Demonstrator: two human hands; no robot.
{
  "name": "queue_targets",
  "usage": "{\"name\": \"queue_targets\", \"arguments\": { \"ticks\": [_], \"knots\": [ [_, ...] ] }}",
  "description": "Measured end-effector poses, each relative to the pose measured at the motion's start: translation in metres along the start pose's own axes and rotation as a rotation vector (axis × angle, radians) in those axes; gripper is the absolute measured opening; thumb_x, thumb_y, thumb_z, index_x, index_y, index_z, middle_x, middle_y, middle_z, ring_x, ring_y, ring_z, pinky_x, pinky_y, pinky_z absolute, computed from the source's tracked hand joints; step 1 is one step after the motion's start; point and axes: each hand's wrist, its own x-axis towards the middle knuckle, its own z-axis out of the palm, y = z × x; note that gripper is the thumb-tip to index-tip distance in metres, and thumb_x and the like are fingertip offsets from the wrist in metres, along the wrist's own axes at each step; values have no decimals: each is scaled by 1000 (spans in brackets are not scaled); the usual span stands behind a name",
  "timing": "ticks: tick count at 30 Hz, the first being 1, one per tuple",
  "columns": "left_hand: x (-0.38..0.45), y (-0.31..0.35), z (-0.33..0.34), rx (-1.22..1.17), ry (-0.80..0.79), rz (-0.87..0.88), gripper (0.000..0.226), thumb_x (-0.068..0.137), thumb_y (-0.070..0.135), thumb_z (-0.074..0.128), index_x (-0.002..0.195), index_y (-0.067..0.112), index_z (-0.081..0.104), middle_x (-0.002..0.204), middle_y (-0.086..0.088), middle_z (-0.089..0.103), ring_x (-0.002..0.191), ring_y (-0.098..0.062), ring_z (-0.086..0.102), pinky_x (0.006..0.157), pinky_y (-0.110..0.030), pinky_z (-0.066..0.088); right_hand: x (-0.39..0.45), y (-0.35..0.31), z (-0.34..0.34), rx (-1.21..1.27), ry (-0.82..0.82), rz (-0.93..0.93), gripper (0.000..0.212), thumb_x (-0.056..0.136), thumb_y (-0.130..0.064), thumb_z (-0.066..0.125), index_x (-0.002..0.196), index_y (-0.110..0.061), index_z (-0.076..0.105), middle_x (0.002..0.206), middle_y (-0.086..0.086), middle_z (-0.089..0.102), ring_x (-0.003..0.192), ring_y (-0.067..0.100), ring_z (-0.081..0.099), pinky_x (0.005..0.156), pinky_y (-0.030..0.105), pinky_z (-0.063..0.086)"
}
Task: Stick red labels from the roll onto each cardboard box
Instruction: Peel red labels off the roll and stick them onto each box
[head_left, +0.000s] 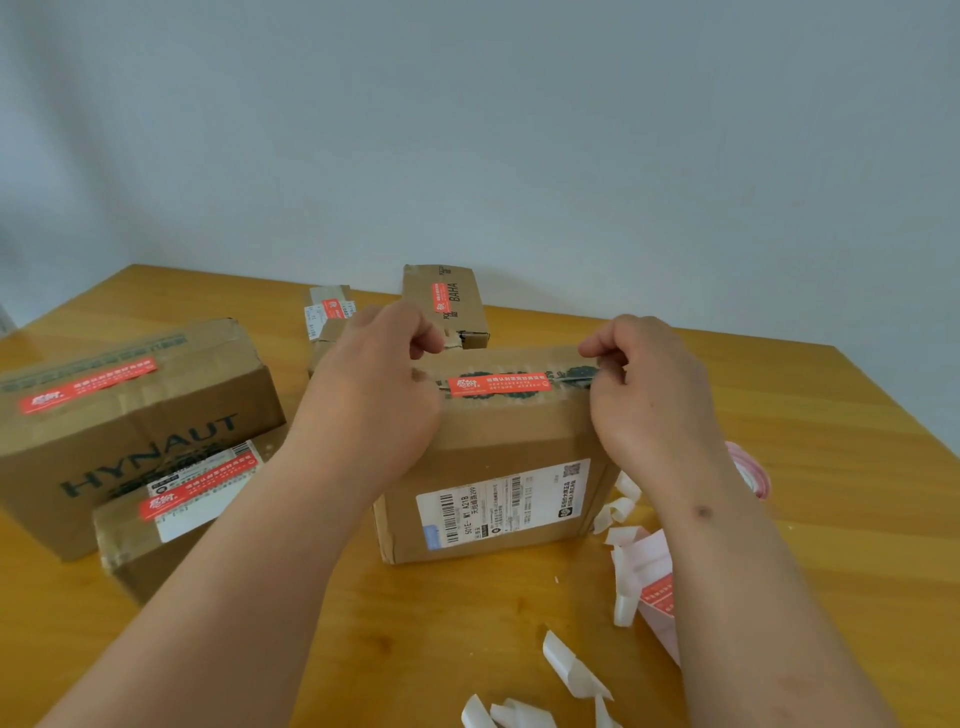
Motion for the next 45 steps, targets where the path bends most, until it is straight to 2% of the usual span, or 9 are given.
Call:
{"name": "queue_targets", "arguments": {
  "ticks": [5,13,19,23,30,33,38,42,45],
  "knots": [
    [-24,13,1,-51,127,106,10,93,19,57,89,28,57,89,17,50,73,2,48,59,-12,32,-30,17,-20,5,36,19,15,93,-16,53,93,-30,57,95,-13,55,77,-3,48,64,10,35],
    [-80,43,28,-87,-26,278,11,91,21,59,87,31,59,78,18,55,81,-1,53,57,-13,40,-87,59,-51,-139,-131,174,7,91,-28,59,96,-32,62,97,-14,59,86,4,56,69,22,43],
    [-109,39,62,-137,-188,196,10,93,23,58,87,31,60,73,16,55,84,4,50,61,-12,41,-121,80,-50,-404,-373,331,60,81,-63,54,132,-34,45,132,-4,45,124,22,40,101,38,38],
    [-120,34,77,-148,-306,134,14,92,25,60,87,38,57,73,14,57,79,3,52,59,-12,41,-130,90,-41,-494,-424,420,78,76,-80,44,139,-37,31,139,-2,41,131,26,36,104,45,30],
    [-117,34,80,-186,-354,75,16,91,26,62,89,41,56,82,16,58,79,2,53,63,-12,44,-124,94,-42,-47,-287,282,53,89,-21,61,129,-45,36,99,-20,59,112,11,56,109,41,30],
    [-113,38,80,-248,-378,86,24,90,31,64,94,50,49,96,22,53,92,6,50,74,-11,43,-122,93,-49,154,-299,218,37,88,-15,64,109,-44,55,99,-18,68,99,3,63,85,27,50],
    [-106,46,73,-391,-499,-7,40,92,38,58,130,47,48,111,26,54,109,2,52,88,-13,48,-118,77,-69,239,-360,106,25,90,-11,62,82,-34,66,86,-11,71,73,2,65,55,15,48],
    [-104,44,70,-551,-510,-70,9,91,33,61,97,32,68,88,12,71,87,0,66,69,-10,52,-116,72,-69,173,-364,82,17,88,-23,60,79,-37,62,84,-7,68,71,10,59,52,20,41],
    [-104,42,69,-583,-496,-102,11,89,34,63,83,26,67,80,10,71,80,-2,68,64,-11,51,-114,66,-65,92,-347,56,11,77,-53,56,84,-45,60,88,-26,63,95,15,55,76,31,43]
  ]
}}
